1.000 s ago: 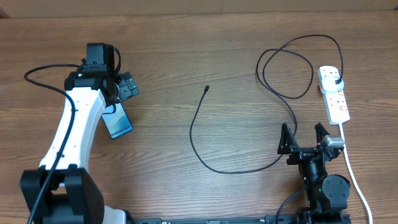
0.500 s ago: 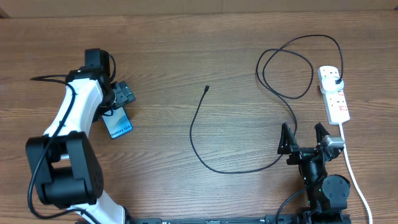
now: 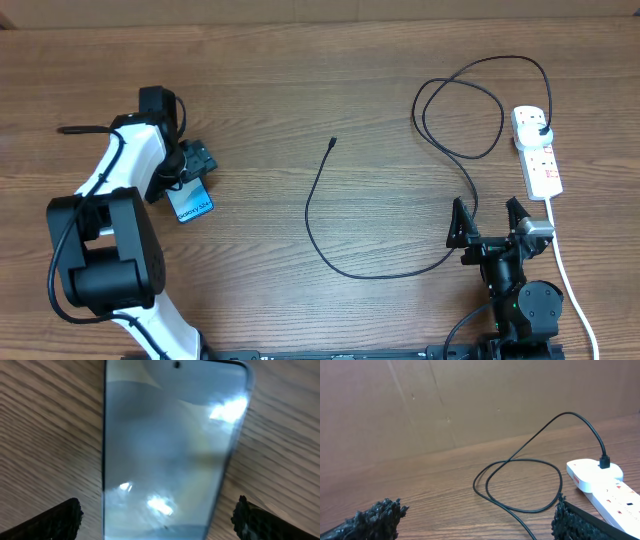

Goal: Plug charger to phone and switch on socket
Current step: 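Lower the left gripper onto the phone and close on it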

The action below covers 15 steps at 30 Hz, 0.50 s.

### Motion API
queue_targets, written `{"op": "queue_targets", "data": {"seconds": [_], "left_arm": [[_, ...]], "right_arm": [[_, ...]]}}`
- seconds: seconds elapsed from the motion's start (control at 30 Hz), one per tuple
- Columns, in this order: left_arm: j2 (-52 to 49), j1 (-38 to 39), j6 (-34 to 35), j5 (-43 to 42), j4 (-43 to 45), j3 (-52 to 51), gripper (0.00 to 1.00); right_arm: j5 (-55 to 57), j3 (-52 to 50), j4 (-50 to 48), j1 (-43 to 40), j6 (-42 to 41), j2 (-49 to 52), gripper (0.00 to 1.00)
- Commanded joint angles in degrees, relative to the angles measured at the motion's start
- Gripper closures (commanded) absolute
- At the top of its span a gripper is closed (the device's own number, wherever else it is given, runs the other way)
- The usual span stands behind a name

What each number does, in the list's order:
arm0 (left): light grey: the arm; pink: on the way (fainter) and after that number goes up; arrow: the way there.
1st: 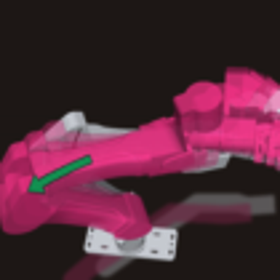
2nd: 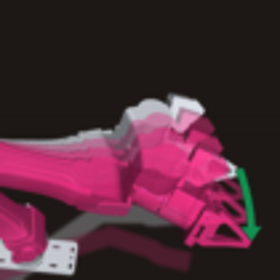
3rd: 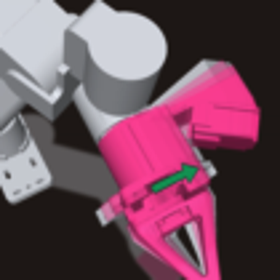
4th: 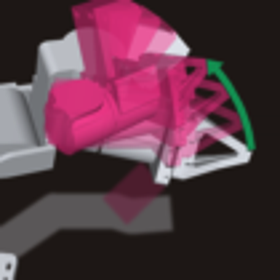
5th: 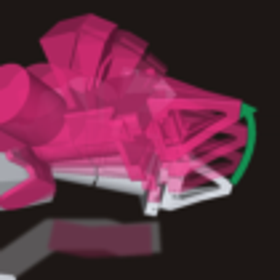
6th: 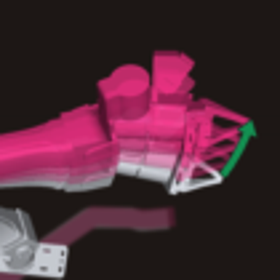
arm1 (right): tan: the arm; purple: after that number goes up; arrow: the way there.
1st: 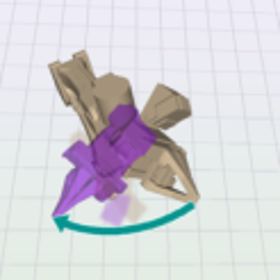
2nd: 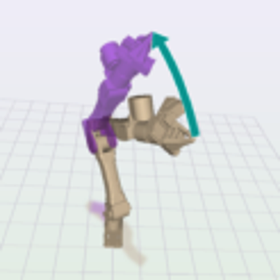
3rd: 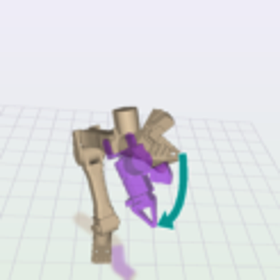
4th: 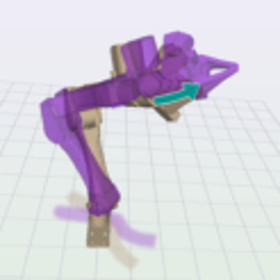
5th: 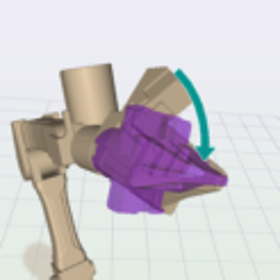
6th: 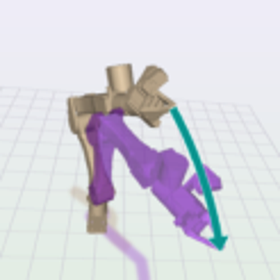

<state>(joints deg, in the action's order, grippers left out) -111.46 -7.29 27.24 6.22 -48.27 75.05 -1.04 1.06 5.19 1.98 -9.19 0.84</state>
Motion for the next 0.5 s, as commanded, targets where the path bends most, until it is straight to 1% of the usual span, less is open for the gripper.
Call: {"op": "queue_targets", "data": {"seconds": [0.0,0.23,0.33,0.47], "left_arm": [[-1.86,-0.61,-1.88,-0.35,0.42,1.2,0.0],[-2.64,-0.63,-3.48,-0.63,1.27,1.18,0.0],[-2.78,-0.63,-5.27,-1.86,2.23,1.18,0.0],[-2.82,-0.9,-5.25,-2.08,2.64,1.18,0.0]], "right_arm": [[0.57,-0.61,-0.35,0.22,0.0,-0.68,0.0],[0.55,-0.61,-0.35,0.22,0.0,-0.66,0.0],[0.57,-0.61,-0.35,0.22,0.0,-0.68,0.0],[0.55,-0.61,-0.35,0.22,0.0,-0.66,0.0]]}}
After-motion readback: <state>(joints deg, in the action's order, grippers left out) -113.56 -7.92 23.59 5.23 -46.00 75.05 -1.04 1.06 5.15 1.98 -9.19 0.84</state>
